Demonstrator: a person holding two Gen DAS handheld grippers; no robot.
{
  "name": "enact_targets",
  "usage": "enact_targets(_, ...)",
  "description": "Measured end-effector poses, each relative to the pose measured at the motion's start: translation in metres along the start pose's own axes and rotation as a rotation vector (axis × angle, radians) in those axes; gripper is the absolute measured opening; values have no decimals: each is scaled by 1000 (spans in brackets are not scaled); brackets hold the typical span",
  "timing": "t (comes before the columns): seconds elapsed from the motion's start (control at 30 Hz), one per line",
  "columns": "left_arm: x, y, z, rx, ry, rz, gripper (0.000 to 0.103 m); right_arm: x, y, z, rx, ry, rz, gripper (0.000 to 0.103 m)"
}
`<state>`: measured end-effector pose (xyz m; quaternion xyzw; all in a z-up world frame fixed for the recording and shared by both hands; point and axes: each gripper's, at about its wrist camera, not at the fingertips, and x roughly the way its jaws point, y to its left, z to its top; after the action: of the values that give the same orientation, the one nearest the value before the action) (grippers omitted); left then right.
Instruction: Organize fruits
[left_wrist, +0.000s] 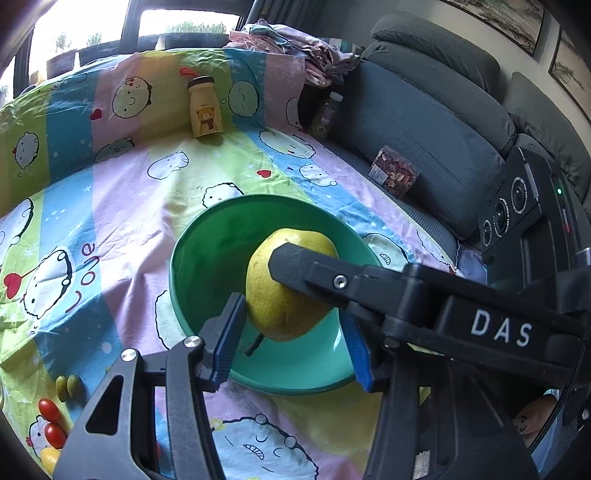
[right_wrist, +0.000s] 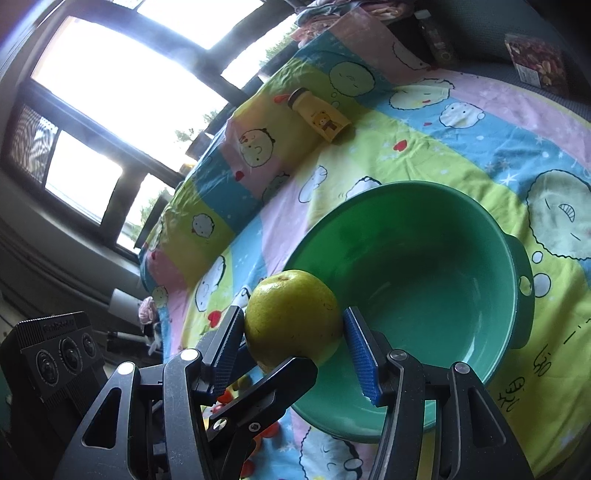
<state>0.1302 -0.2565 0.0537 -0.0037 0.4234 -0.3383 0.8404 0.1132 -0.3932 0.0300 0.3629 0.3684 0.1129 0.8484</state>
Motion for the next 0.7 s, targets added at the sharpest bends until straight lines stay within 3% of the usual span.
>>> enact_targets(0.7, 40, -12, -1, 20, 90, -58, 50, 6, -36, 3, 89, 32, -117, 58)
